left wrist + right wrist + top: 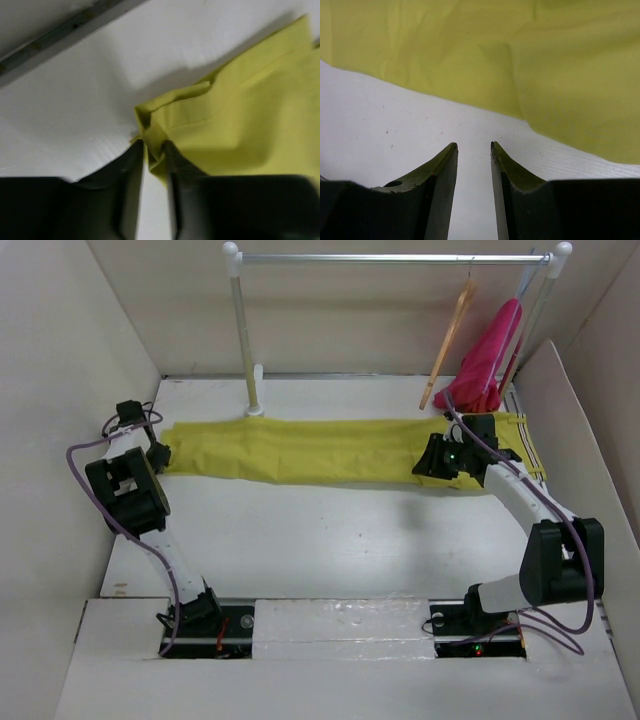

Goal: Place the trousers on the hanger
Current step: Fold the trousers at the center of the board.

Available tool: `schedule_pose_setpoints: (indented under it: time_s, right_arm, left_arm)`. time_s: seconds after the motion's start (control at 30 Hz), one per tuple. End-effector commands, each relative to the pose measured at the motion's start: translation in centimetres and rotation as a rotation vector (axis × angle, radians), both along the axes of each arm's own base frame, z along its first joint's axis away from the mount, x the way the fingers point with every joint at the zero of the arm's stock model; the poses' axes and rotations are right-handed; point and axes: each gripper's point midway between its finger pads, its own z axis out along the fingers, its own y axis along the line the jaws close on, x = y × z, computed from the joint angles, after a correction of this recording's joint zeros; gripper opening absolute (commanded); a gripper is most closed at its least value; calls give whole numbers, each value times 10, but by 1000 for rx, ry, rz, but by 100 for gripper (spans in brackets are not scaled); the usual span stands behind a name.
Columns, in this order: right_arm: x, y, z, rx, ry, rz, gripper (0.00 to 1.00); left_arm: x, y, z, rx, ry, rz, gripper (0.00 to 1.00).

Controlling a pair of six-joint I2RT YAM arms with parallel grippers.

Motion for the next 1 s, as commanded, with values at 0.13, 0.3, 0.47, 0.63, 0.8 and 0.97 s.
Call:
schedule_pose_setpoints:
  time_s: [0.13, 0.3, 0.47, 0.63, 0.8, 0.97]
  right_arm:
    - [-1, -1, 7, -4, -28, 13, 40]
    - [-6, -9, 2, -27, 6, -18, 42]
    - [2, -54, -1, 13, 25, -220, 46]
    - [5, -105, -9, 137, 53, -445, 63]
    - [-1, -175, -9, 161, 26, -736, 72]
    - [-6, -228, -28, 152, 33, -942, 73]
  left_arm:
    - [-26, 20, 73, 113, -110, 45, 51]
    - [6, -26, 123, 197, -245, -117, 53]
    - [32, -164, 77, 68, -190, -395, 52]
    - [57, -249, 48, 24, -156, -562, 52]
    - [66, -256, 25, -1, -137, -592, 51]
    - [59, -209, -15, 19, -37, -520, 51]
